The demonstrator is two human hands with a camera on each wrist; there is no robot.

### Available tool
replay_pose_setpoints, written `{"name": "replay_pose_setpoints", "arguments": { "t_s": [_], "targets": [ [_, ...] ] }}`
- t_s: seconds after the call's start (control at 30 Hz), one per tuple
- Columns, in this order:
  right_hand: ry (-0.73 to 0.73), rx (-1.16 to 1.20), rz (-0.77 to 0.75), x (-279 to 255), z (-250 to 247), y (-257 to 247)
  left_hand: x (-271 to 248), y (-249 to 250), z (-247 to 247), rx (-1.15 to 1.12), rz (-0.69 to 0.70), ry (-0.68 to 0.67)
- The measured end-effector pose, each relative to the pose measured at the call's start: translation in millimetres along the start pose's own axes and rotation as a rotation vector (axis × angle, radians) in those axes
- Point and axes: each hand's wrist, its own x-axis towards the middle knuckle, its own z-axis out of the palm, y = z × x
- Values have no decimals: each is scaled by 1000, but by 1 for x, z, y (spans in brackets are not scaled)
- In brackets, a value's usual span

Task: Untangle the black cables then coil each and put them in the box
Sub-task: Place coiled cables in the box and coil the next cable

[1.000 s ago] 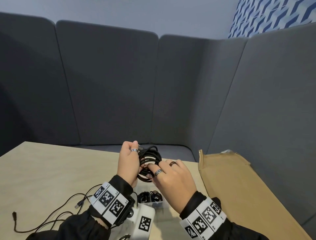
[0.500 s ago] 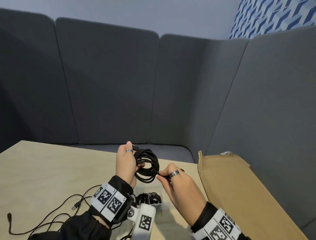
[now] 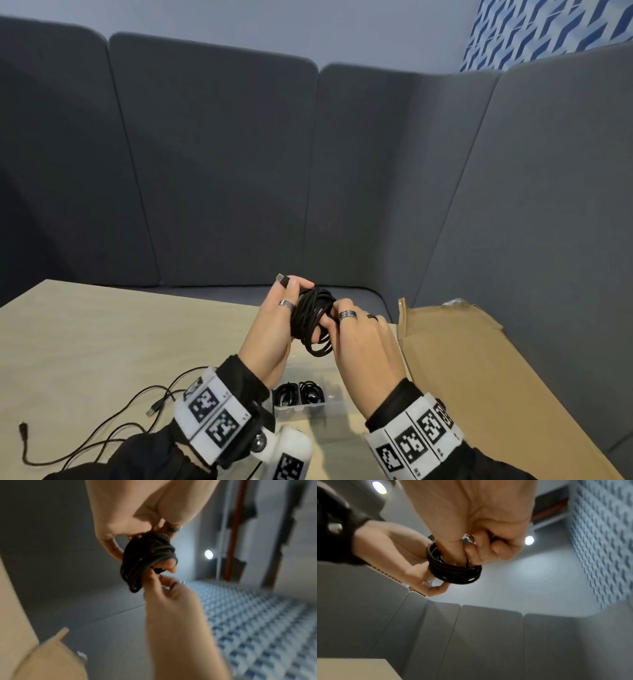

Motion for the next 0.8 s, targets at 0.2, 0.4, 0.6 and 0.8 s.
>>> {"name": "replay_pose_setpoints", "arguments": {
  "t_s": [0.2, 0.4, 0.6, 0.8],
  "targets": [
    [106, -63, -114, -2, -5, -9, 7, -4, -2, 138, 83, 252],
    [-191, 396, -123, -12, -3, -14, 29, -22, -23, 104, 87, 432],
    [-388, 921, -5, -5, -15, 3, 23, -25, -22, 123, 160, 341],
    [-560, 1235, 235, -7, -14, 27, 7, -2, -38, 224, 14, -455]
  ]
}}
